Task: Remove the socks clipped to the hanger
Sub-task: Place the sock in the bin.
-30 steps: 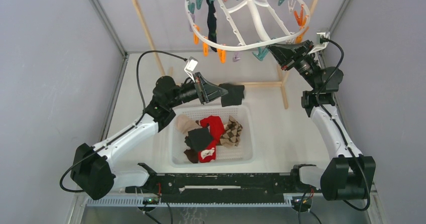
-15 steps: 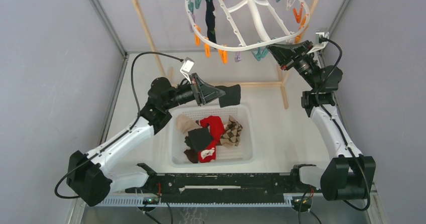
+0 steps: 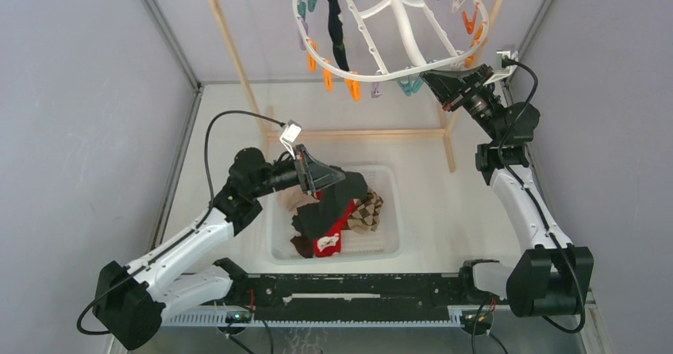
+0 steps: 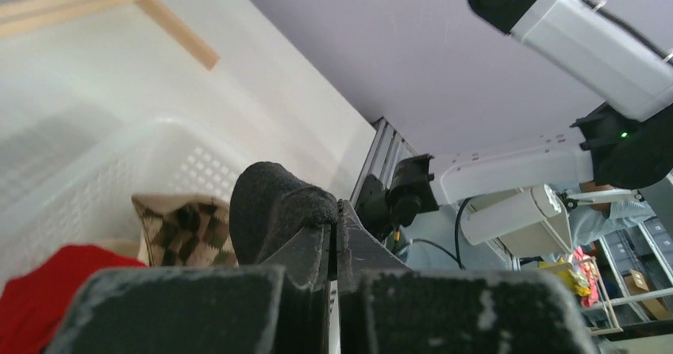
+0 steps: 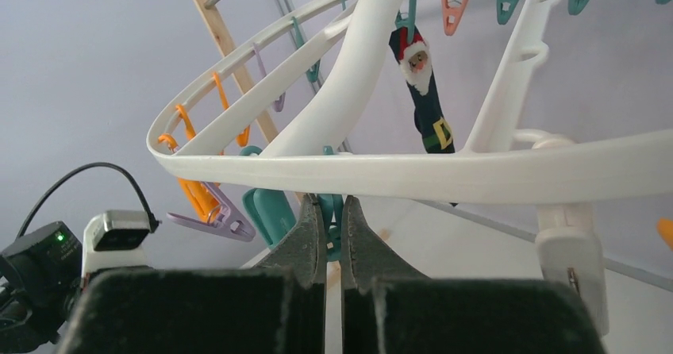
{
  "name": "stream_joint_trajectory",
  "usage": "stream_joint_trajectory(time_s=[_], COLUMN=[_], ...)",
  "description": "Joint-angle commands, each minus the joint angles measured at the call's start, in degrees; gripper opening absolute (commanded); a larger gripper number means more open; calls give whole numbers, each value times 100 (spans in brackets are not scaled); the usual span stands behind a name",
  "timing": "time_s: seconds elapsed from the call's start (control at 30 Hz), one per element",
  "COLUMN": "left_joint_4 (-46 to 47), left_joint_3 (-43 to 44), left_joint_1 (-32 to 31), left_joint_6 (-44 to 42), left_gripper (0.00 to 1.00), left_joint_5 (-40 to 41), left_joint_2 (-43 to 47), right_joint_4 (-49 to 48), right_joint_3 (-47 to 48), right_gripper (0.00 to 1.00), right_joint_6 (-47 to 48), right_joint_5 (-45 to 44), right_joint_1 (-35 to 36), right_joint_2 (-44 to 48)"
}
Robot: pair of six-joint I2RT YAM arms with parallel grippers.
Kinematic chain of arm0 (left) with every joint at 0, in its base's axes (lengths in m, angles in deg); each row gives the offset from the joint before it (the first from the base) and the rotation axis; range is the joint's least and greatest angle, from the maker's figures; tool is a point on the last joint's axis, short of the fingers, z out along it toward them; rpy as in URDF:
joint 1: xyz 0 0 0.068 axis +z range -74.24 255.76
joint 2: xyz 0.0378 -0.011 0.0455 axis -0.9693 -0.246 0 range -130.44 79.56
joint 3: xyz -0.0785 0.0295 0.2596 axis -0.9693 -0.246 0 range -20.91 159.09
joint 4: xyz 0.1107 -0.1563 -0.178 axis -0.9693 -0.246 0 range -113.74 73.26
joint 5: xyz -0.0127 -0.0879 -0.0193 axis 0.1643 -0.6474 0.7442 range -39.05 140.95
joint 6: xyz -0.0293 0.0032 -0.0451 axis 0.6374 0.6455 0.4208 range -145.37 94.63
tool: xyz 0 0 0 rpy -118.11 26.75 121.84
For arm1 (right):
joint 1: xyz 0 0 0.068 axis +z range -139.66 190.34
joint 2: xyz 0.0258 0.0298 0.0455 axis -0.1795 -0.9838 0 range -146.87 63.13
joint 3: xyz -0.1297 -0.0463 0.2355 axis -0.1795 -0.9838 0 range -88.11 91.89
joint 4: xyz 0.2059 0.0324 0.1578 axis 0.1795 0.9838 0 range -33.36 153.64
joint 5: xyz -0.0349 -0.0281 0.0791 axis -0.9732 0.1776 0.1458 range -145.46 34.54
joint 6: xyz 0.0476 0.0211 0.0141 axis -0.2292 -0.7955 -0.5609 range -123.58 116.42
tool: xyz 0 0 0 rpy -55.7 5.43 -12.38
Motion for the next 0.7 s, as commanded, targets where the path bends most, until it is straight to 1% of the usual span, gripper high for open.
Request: stream_joint_trajectory(time_s=[0.0,0.17,0.23,0.27,0.3,0.37,0.47,0.5,0.53,0.57,0.6,0.67], left_joint_4=[68,53,47,15,-6,-62,-138,-166,-206,-261,-307,-441], left_joint_3=[-426,-901,-1102,-1187,-1258,-1329,-1325,-1310,-1272,-1241,-1207,-1129], left_joint_1=[-92,-218,-223,-222,-224,-220,-223,-225,-232,-233,-225,-232], left_joint_6=[142,148,144,141,132,95,56,47,32,7,-19,-80], left_gripper=[3,5,11,16,25,34,41,50,56,58,62,83], left_joint_5=[89,261,317,384,459,527,572,573,584,588,587,623], left_joint_2=[306,317,271,270,270,255,205,196,199,204,220,268], right_joint_4=[-28,60,88,98,107,108,99,99,99,99,104,115], right_joint_3=[226,226,226,226,226,226,226,221,223,221,223,226], right_gripper=[0,0,0,0,0,0,0,0,0,0,0,0], right_joint_6=[113,177,190,194,199,199,186,180,177,183,181,178], right_joint_5=[-31,-40,-40,-44,-47,-53,-64,-70,-73,-75,-79,-88], right_joint_1=[22,8,13,10,10,8,3,1,4,2,-4,-15], right_joint_2=[59,96,112,123,125,133,143,150,151,158,165,181])
